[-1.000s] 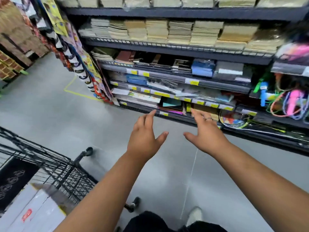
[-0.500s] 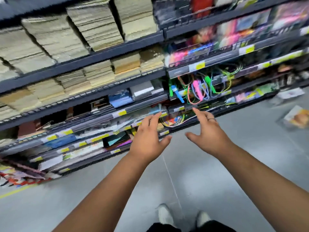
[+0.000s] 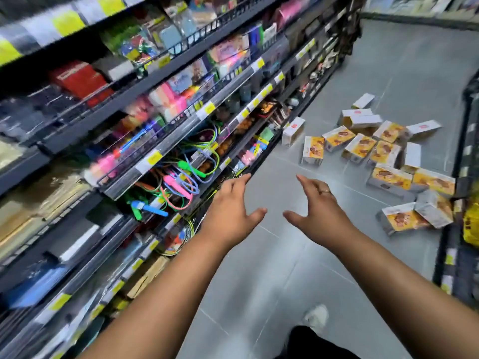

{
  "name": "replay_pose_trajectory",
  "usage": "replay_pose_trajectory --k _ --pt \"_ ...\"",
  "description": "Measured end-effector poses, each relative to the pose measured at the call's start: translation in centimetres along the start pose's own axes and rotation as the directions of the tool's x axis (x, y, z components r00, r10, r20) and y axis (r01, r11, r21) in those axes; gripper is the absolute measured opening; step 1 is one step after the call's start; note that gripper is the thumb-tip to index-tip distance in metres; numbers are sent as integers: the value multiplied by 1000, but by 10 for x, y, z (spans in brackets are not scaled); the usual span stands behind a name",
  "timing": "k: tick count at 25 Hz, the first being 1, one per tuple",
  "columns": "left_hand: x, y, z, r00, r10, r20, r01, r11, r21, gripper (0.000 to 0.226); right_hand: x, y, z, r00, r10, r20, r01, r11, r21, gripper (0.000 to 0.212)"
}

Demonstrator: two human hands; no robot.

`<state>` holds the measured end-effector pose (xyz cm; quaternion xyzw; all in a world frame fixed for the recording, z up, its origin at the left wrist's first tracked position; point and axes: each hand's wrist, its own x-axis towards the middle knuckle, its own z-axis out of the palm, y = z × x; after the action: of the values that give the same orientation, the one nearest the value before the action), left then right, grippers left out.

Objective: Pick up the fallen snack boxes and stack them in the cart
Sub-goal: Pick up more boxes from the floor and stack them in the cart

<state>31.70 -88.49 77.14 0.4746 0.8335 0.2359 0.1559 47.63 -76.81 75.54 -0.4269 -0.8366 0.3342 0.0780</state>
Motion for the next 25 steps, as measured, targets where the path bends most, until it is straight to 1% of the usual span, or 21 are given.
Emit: replay_pose_trajectory --k 5,9,12,16,19,21,23,25 --pt "96 89 50 988 129 82 -130 991 6 80 51 79 -85 989 99 -108 -99 995 0 86" --pt "163 159 89 963 222 154 -226 974 8 81 88 142 -147 969 183 -168 -183 983 19 87" --pt "203 195 111 942 272 196 -278 961 2 81 110 175 -175 946 249 -207 -244 968 53 88" --pt "265 234 149 896 333 293 -347 938 -3 81 143 222 -199 903 356 -242 -346 934 83 88" --pt "317 267 180 848 390 358 -414 910 -12 81 173 261 -218 849 455 -270 -433 891 140 89" --pt "360 295 200 802 445 399 -478 878 -18 82 198 287 -234 803 518 -295 -483 855 187 90" --pt "403 325 217 749 494 441 -541 841 -23 82 221 310 -251 739 582 -338 -530 813 241 90" --pt "439 356 236 682 545 487 -599 799 -55 82 238 334 -266 667 649 -366 -570 761 311 89"
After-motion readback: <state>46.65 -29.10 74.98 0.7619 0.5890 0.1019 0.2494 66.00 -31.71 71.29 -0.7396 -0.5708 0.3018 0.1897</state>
